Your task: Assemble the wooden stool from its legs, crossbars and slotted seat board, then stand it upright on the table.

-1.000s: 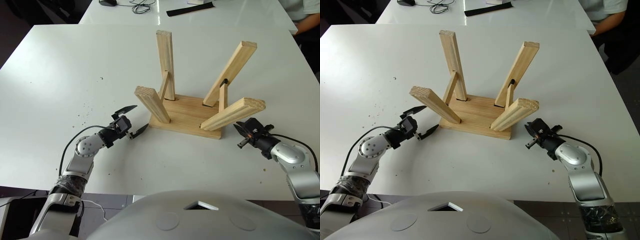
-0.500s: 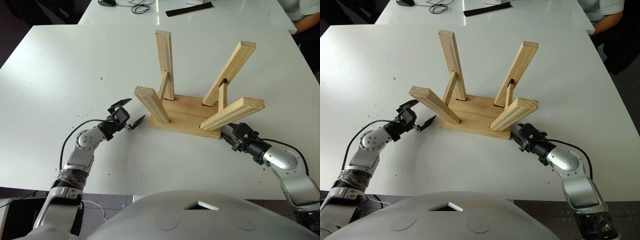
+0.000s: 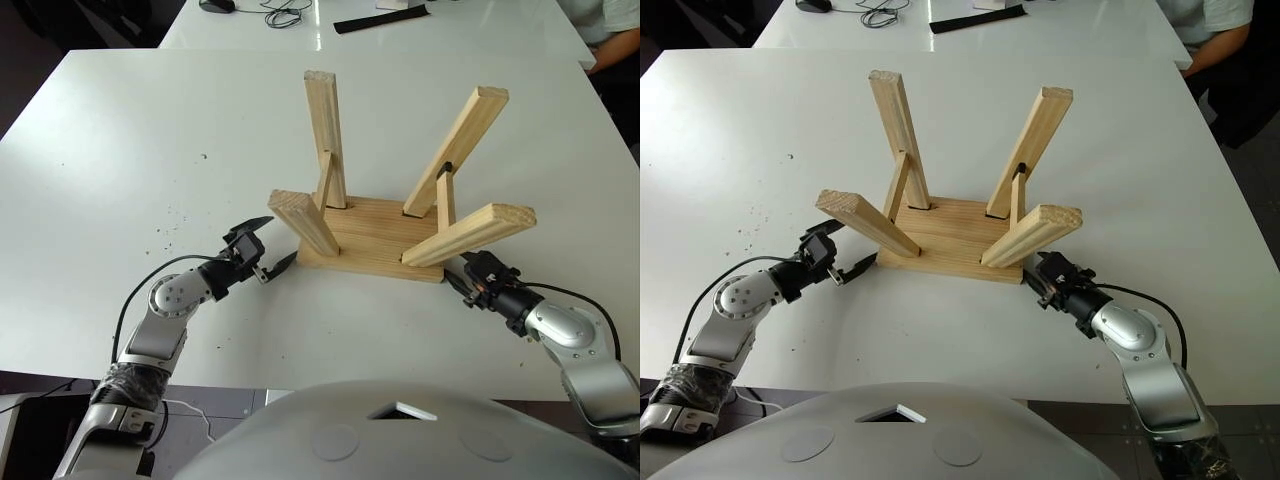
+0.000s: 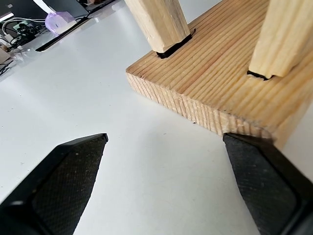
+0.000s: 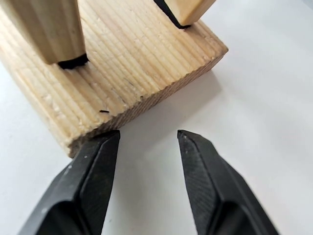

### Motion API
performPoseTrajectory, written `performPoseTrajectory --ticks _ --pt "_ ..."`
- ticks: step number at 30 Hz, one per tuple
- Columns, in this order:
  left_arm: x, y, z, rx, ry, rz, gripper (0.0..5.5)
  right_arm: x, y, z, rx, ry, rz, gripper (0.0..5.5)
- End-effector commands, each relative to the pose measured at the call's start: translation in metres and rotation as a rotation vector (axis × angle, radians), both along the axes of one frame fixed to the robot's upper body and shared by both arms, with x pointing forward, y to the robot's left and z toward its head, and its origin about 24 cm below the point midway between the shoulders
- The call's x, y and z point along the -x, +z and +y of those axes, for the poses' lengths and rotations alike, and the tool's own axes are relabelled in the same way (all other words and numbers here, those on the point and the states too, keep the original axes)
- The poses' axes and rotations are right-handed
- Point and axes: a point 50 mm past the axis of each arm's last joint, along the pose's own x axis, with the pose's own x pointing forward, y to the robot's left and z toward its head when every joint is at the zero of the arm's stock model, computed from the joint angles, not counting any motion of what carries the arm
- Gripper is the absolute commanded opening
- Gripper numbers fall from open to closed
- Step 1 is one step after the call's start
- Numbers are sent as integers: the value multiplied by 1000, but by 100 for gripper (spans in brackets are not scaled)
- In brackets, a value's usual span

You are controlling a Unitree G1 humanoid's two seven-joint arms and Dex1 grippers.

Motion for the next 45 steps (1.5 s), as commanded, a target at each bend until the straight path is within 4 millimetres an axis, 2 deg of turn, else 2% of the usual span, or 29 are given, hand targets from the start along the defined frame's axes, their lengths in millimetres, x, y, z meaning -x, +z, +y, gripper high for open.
performPoseTrajectory --ticks 1,4,8,14,19,22,27,30,40,42,45 --pt "23 20 -21 91 -118 42 440 3 26 18 -122 137 -8 218" --pt "35 36 -20 132 -122 107 440 7 41 18 -141 173 -6 218" --pt "42 52 -18 158 -149 190 440 10 51 15 -146 198 6 218" --pt "42 74 -18 166 -219 244 440 9 67 15 -157 230 -16 218" --pt "33 93 -5 144 -286 262 440 8 86 22 -215 268 -40 218" --pt "24 98 2 126 -284 251 440 4 90 18 -189 277 -42 218" --pt "11 99 8 107 -268 241 440 2 85 13 -149 275 -21 218" --pt "10 101 9 119 -273 245 440 0 86 13 -147 283 -23 218" --pt "4 137 8 253 -312 239 440 2 101 21 -216 319 -49 218" --pt "3 137 8 250 -313 246 440 2 102 22 -219 320 -48 218" --pt "8 122 13 177 -311 285 440 4 101 22 -207 322 -39 218"
